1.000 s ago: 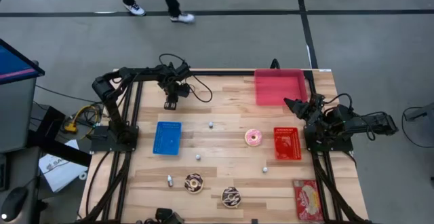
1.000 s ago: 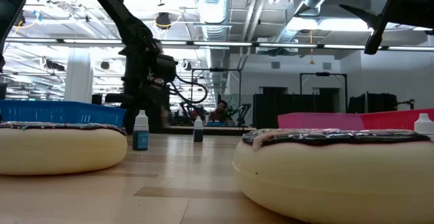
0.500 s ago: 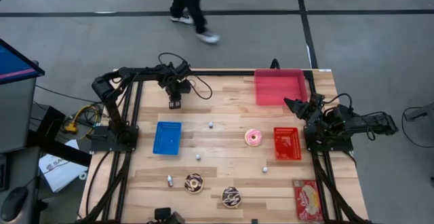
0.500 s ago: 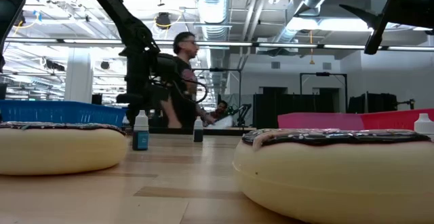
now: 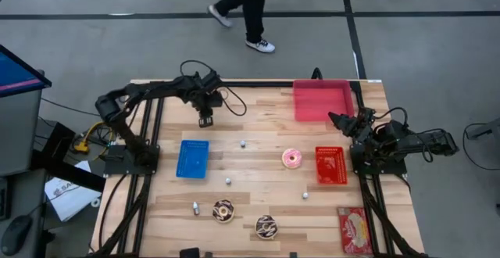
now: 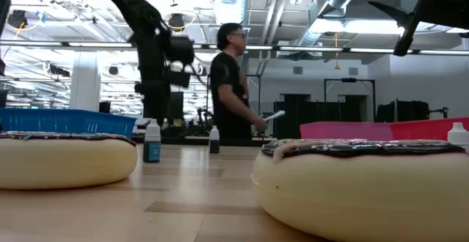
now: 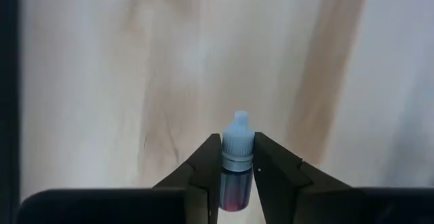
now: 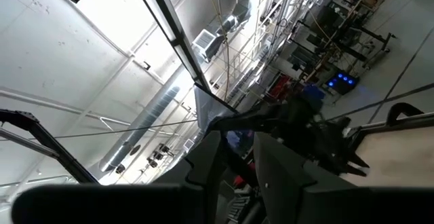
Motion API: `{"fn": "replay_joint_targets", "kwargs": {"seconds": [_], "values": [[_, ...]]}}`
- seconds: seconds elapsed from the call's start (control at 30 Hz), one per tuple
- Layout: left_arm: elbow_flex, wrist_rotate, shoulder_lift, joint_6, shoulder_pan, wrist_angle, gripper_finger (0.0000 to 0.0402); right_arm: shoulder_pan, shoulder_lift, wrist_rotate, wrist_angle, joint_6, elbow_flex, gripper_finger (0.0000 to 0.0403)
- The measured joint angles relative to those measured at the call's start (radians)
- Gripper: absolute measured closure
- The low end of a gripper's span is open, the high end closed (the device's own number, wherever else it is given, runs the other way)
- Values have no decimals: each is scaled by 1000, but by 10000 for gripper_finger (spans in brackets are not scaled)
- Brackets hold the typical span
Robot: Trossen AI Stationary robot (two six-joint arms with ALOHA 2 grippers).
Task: Pick & Place Food Item
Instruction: Put the black food coloring bottle into the blue bin
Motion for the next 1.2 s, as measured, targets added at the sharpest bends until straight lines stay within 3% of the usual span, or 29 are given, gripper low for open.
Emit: {"fn": "replay_joint_targets", "kwargs": {"seconds": [0.27,0.57,0.87,1.0,1.2], "values": [[0,11,-224,-196,-143,-162,337,0,0,0,36,-8,0,321],[0,-36,-404,-495,-434,-331,337,0,0,1,61,-16,0,321],[-1,-128,-362,-684,-692,-345,337,0,0,4,104,-36,0,321],[-9,-182,-306,-710,-720,-317,337,0,0,4,121,-40,0,321],[-119,-199,-284,-720,-690,-197,337,0,0,4,180,-64,0,321]]}}
